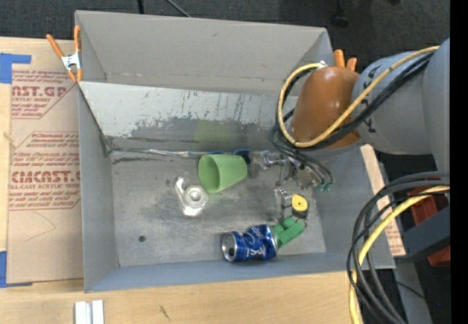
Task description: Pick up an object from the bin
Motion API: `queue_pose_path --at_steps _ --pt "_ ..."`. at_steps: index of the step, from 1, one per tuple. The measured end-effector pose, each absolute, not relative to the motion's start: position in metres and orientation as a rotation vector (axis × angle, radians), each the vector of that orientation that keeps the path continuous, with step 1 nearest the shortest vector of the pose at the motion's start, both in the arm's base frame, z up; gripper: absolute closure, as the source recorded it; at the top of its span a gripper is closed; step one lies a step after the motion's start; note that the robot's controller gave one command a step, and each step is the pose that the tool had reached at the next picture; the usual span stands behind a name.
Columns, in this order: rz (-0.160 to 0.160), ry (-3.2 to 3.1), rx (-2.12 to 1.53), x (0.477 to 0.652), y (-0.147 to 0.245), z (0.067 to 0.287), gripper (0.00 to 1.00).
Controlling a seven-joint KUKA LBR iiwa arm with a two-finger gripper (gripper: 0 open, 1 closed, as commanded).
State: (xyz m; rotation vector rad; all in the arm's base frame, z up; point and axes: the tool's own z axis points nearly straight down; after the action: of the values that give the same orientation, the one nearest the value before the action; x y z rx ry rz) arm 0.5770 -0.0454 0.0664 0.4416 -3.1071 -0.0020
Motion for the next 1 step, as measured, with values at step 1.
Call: queue_pose_path --at_steps 1 --pt "-0.004 -2.902 1.206 0.5528 -0.0021 0.0694 0.00"
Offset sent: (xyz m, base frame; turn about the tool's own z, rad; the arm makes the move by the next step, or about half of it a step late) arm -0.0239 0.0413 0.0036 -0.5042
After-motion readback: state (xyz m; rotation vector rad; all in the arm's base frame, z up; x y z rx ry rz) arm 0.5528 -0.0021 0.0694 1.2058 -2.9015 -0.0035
